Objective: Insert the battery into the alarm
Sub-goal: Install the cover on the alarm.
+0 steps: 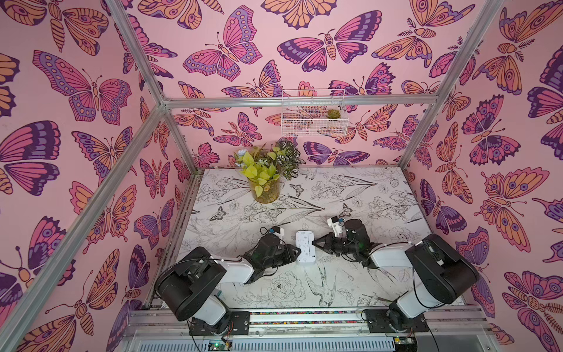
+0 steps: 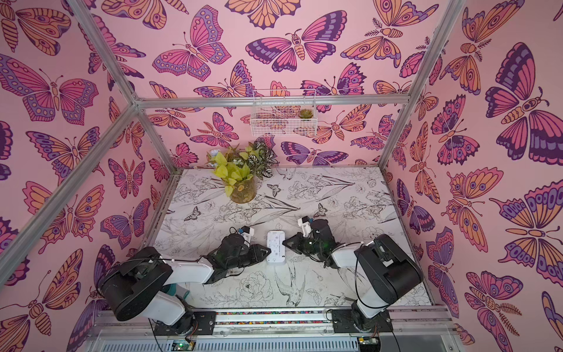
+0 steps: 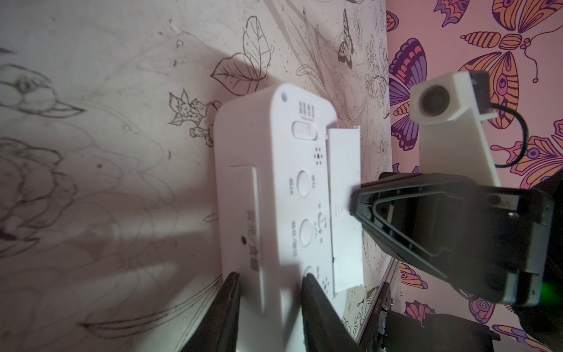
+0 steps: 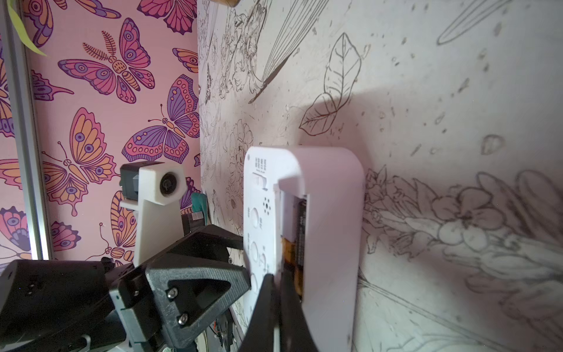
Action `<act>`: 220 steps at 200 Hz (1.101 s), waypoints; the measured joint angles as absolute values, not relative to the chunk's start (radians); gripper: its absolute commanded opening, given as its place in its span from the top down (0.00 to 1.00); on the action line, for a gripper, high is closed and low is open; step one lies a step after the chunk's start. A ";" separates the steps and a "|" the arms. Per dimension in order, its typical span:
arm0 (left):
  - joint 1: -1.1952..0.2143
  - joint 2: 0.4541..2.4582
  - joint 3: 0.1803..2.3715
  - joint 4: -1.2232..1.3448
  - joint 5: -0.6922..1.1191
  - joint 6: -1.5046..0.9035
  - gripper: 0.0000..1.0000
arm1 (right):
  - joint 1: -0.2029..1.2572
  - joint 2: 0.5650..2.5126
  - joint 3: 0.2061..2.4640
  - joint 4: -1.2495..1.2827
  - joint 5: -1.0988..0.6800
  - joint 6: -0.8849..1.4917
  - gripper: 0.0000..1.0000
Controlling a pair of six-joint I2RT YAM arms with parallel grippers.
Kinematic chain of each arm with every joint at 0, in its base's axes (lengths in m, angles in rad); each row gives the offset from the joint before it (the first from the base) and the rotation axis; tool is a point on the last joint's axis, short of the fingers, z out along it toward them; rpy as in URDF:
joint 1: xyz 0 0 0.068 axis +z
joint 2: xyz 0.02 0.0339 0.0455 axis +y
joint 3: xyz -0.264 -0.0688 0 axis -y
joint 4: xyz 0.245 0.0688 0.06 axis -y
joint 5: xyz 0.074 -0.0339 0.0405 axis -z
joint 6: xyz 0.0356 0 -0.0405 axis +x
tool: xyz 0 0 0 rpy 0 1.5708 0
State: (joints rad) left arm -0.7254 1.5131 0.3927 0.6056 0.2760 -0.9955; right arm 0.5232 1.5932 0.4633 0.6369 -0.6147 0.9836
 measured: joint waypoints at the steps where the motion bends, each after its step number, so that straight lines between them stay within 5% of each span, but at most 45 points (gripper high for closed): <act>1: -0.725 1.513 0.393 0.606 0.276 -0.995 0.64 | 0.523 1.593 0.463 0.637 -0.615 0.984 1.00; 78: -0.725 1.499 0.393 0.587 0.265 -0.987 0.64 | 0.524 1.582 0.479 0.574 -0.595 0.952 0.83; 220: -0.726 1.481 0.393 0.556 0.261 -0.976 0.65 | 0.572 1.501 0.555 0.259 -0.448 0.836 0.74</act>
State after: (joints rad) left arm -0.7261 1.4811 0.3935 0.5556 0.2611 -0.9764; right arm 0.5724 1.5013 0.5552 0.2592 -0.4477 0.8356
